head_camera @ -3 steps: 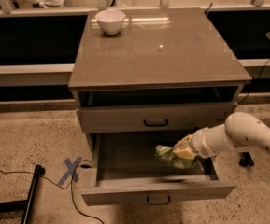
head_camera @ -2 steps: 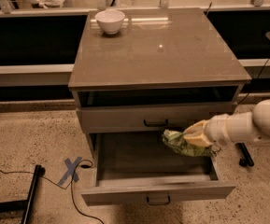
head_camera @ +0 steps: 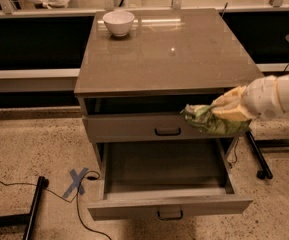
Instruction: Pick green jalapeno chip bag from middle drawer and place on counter
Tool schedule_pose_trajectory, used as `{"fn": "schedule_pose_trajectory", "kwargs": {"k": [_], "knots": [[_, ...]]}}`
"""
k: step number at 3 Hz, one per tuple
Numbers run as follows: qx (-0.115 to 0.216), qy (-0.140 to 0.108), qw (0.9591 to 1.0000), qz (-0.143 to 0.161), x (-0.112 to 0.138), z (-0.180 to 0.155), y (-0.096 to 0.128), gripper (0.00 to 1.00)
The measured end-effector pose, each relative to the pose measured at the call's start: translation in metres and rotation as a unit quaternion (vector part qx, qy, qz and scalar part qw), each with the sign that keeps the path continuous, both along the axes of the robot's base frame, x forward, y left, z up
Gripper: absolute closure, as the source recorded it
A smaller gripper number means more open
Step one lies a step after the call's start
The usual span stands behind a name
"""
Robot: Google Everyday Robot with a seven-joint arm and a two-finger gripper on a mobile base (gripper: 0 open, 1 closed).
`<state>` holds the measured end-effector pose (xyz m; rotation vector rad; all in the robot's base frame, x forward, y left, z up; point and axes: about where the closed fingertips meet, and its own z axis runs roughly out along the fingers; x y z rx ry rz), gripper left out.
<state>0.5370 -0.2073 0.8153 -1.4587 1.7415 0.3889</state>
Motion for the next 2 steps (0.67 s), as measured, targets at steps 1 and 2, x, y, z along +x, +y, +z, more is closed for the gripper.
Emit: {"fn": "schedule_pose_trajectory", "kwargs": {"k": [1,2], "knots": [[-0.038,-0.028,0.9989,0.003,0.027,0.062,-0.004,1.0],[-0.076,-0.065,0.9949,-0.016,0.067,0.112,-0.013,1.0]]}}
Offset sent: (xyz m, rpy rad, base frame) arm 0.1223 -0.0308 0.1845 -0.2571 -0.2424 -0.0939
